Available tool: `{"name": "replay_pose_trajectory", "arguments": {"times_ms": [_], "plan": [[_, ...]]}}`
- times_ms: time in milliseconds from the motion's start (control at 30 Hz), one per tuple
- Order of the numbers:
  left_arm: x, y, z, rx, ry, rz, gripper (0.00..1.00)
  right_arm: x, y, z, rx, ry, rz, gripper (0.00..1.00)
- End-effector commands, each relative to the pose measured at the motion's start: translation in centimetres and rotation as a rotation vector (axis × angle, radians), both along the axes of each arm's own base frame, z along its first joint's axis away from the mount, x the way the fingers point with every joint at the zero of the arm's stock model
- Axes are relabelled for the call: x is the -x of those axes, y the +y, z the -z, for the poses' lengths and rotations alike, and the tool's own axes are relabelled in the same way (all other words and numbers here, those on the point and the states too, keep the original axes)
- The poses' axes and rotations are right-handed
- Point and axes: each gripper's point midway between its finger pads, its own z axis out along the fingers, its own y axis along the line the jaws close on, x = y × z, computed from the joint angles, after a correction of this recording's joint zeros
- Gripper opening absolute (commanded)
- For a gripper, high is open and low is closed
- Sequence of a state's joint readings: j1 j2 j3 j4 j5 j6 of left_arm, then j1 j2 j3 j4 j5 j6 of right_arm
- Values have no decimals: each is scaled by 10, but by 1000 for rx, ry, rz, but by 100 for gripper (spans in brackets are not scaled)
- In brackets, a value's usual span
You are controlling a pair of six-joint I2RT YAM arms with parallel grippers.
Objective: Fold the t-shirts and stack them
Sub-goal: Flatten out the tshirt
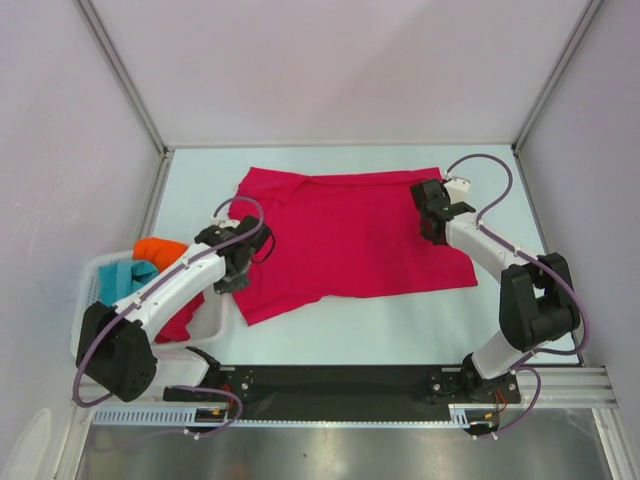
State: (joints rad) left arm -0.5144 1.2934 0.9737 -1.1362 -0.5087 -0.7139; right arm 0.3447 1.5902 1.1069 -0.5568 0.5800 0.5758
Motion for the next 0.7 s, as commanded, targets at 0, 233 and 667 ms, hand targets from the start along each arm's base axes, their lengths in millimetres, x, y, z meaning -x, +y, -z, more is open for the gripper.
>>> {"name": "replay_pose_trajectory", "arguments": {"times_ms": [0, 233, 667], "plan": [[-65, -20, -33, 173, -190, -94, 0, -2, 3, -17, -17, -49, -10, 25], [-168, -2, -70, 211, -297, -193, 0, 4, 13, -30, -24, -59, -40, 24], [-308, 109, -74, 146, -366, -457, 0, 32, 12, -85, -37, -123, -84, 25]]}}
